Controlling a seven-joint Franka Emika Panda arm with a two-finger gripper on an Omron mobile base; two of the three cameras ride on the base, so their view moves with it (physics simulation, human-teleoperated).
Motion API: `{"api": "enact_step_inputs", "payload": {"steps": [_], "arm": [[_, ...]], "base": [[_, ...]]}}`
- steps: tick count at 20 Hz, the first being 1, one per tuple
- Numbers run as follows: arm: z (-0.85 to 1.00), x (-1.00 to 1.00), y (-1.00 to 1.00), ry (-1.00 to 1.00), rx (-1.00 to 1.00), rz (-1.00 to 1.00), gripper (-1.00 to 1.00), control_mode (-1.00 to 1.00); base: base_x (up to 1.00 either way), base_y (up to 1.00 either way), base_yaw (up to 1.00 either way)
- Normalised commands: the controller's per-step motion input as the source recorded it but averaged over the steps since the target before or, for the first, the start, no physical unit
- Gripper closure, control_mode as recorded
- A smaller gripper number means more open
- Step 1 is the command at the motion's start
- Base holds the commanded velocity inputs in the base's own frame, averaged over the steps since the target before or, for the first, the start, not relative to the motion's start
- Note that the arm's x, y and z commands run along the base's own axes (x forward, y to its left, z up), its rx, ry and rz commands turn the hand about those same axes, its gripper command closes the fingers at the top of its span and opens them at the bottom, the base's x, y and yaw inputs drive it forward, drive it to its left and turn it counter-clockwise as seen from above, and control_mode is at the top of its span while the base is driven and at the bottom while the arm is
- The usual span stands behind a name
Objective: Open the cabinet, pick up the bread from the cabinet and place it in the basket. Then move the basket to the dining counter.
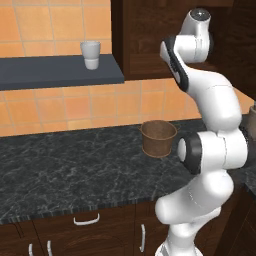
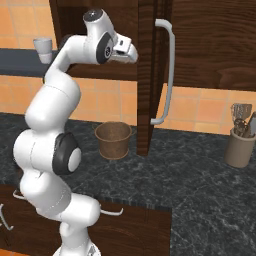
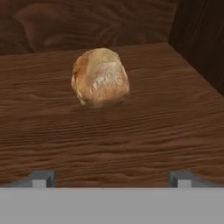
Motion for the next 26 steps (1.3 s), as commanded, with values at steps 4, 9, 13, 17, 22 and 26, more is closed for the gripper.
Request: {"api": "enact_step_inputs", "payload": {"steps": [4, 9, 13, 17, 22, 26], "arm": [[0.00, 0.63, -0.09, 0.10, 0.00, 0.08, -1.00, -1.00], [0.00, 0.55, 0.00, 0.00, 0.00, 0.00, -1.00, -1.00], [0.00, 0.53, 0.00, 0.00, 0.00, 0.00, -1.00, -1.00], [-0.05, 0.48, 0.00, -0.08, 0.00, -0.02, -1.00, -1.00], [-0.13, 0.36, 0.00, -0.09, 0.00, -0.02, -1.00, -1.00], [-0.04, 0.35, 0.00, -0.02, 0.00, -0.02, -1.00, -1.00]], "base": [[0.00, 0.00, 0.00], [0.00, 0.00, 0.00], [0.00, 0.00, 0.00], [0.00, 0.00, 0.00], [0.00, 0.00, 0.00], [0.00, 0.00, 0.00]]}}
